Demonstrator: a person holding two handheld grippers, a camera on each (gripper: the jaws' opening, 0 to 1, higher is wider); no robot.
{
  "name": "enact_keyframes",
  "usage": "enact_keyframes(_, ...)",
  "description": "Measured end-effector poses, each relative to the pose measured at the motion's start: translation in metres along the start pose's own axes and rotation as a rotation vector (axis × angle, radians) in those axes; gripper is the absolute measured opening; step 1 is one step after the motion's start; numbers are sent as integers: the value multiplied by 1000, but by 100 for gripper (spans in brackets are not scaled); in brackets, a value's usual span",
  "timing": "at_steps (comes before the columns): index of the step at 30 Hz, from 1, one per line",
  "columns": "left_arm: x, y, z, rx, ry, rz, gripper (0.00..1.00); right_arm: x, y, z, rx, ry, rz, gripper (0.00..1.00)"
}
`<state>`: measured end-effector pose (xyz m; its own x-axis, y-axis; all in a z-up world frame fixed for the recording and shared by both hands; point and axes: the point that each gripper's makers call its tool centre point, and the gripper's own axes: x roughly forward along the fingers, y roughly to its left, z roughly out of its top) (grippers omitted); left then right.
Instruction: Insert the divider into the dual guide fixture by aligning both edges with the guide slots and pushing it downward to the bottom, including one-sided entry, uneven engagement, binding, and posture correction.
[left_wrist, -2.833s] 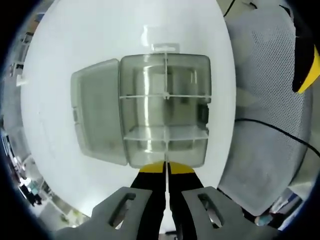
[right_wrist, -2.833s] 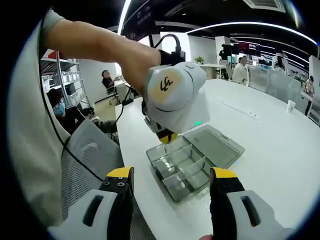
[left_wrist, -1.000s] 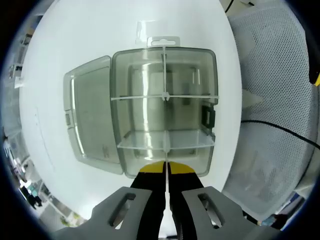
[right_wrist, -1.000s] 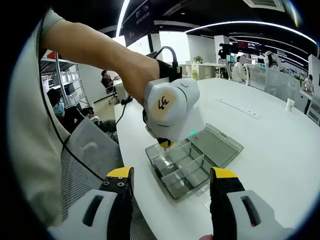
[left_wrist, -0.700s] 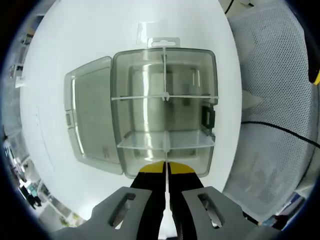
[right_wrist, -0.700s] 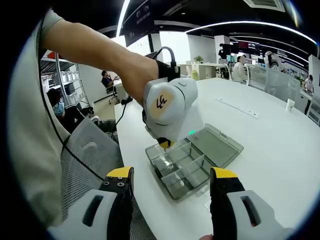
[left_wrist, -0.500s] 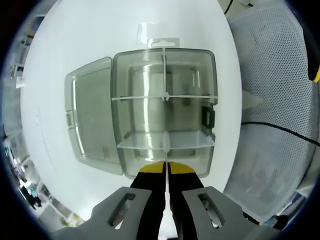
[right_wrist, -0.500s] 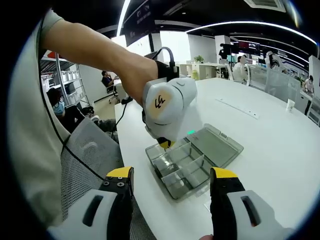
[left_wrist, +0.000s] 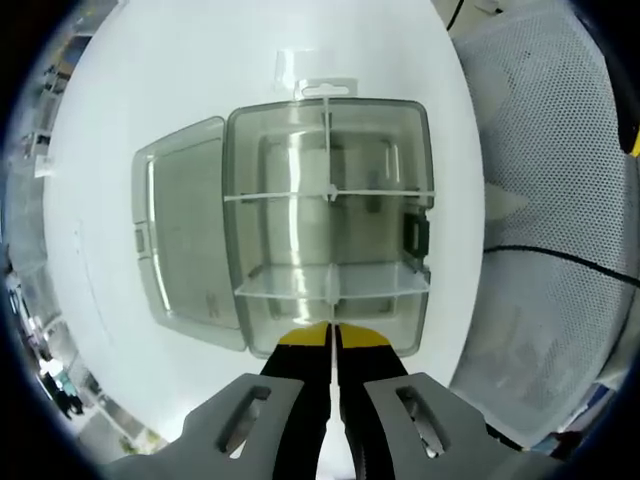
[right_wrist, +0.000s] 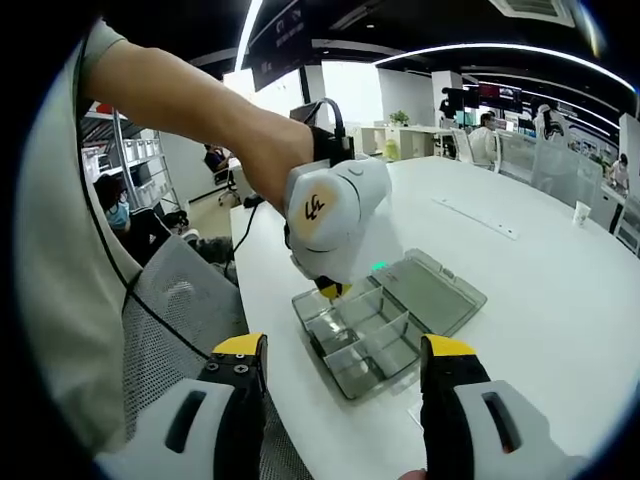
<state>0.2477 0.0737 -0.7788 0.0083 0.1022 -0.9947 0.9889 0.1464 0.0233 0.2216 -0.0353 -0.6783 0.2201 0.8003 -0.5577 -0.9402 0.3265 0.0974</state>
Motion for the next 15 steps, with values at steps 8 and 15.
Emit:
enact_keyframes(8, 0, 0, 0, -14, -16, 6, 0, -1, 1, 0, -5, 1, 0, 59)
enact_keyframes(15, 0, 0, 0, -15, -31, 15, 0, -1, 2, 2, -11, 1, -1, 60)
